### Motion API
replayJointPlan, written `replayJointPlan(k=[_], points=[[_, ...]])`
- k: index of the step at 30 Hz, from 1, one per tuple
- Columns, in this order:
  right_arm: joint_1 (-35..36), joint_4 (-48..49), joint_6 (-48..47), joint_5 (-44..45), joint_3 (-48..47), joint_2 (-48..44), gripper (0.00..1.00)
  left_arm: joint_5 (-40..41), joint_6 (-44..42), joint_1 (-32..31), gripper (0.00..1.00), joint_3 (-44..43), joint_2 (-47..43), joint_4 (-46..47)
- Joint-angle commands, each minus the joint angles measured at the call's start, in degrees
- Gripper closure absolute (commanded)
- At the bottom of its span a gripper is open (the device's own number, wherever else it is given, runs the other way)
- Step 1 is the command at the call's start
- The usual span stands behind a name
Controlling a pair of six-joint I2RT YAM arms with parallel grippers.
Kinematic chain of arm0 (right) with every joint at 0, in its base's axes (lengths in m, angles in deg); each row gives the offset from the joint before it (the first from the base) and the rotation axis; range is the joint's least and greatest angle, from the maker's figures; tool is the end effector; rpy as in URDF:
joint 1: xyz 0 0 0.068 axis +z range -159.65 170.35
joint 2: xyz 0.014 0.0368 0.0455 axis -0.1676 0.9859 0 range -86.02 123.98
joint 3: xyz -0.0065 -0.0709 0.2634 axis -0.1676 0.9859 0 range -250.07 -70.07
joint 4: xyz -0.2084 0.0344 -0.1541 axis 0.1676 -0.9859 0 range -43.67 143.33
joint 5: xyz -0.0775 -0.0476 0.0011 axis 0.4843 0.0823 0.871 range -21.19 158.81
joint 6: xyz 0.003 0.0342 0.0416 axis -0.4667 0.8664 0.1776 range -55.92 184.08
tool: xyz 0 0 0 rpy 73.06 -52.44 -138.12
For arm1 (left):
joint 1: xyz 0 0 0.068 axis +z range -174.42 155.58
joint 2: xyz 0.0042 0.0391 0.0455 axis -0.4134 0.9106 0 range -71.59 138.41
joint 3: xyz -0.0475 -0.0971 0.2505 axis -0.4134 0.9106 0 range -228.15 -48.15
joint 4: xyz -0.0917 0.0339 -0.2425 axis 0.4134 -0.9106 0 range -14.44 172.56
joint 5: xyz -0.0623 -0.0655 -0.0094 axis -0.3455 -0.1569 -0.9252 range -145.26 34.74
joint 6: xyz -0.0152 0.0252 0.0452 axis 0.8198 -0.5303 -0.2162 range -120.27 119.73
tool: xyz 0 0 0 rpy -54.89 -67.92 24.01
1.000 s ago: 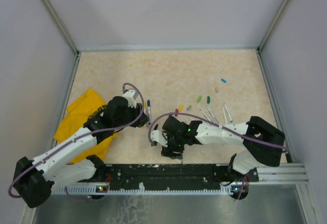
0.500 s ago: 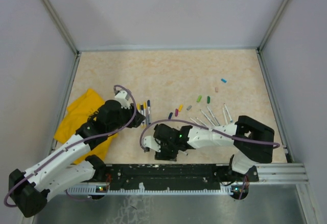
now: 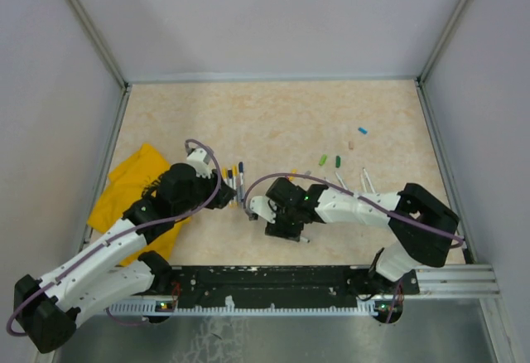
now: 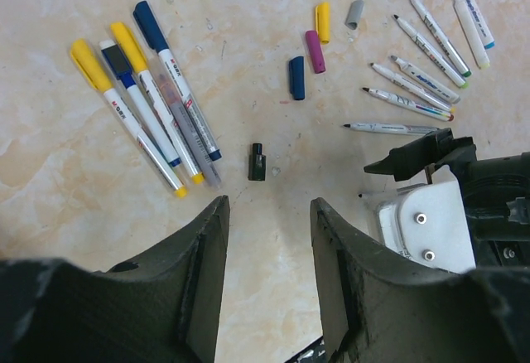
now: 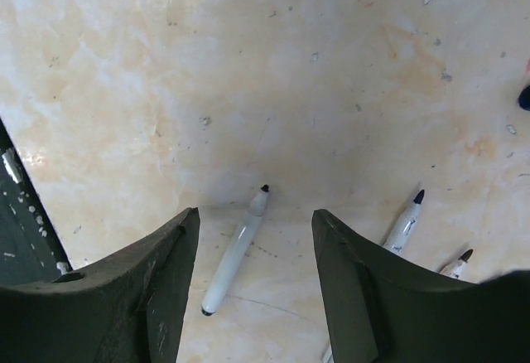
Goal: Open the pen caps
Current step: Adjust the pen at the center of the board.
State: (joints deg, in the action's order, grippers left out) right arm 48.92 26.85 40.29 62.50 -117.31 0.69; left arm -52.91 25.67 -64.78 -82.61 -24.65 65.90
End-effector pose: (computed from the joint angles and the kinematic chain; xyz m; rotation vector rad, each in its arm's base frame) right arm 0.1409 0.2381 0.1677 -1.8389 2.0530 0.3204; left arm 0.1438 -0.1204 0.2586 0.2439 2.1337 -0.6527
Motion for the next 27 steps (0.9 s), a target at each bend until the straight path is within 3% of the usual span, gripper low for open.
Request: replayJointPlan(k=[1, 10, 16, 23, 27], points=[[-0.88, -3.35, -3.39, -2.05, 0.46, -2.33, 0.42, -1.40, 0.43, 0.10, 0.51, 0.66, -0.78, 1.91], [-3.31, -5.07, -2.67, 0.57, 0.42, 0.50, 0.47, -2.52, 0.77, 0.10, 0.51, 1.44, -0.59, 2.66], [-6.05, -5.53, -1.34, -0.80, -0.01, 1.52, 0.62, -2.98, 1.06, 0.10, 0.51, 2.16, -1.48, 3.19], [-8.40, -4.71, 1.81, 0.18, -1.34, 3.85, 0.90, -4.41, 1.55, 0.09, 0.52, 3.25, -1.26, 5.27], [-10.33, -3.74, 5.26, -0.69, -2.33, 4.33, 1.00, -4.90, 1.77, 0.08, 0.52, 3.82, -0.51, 6.14]])
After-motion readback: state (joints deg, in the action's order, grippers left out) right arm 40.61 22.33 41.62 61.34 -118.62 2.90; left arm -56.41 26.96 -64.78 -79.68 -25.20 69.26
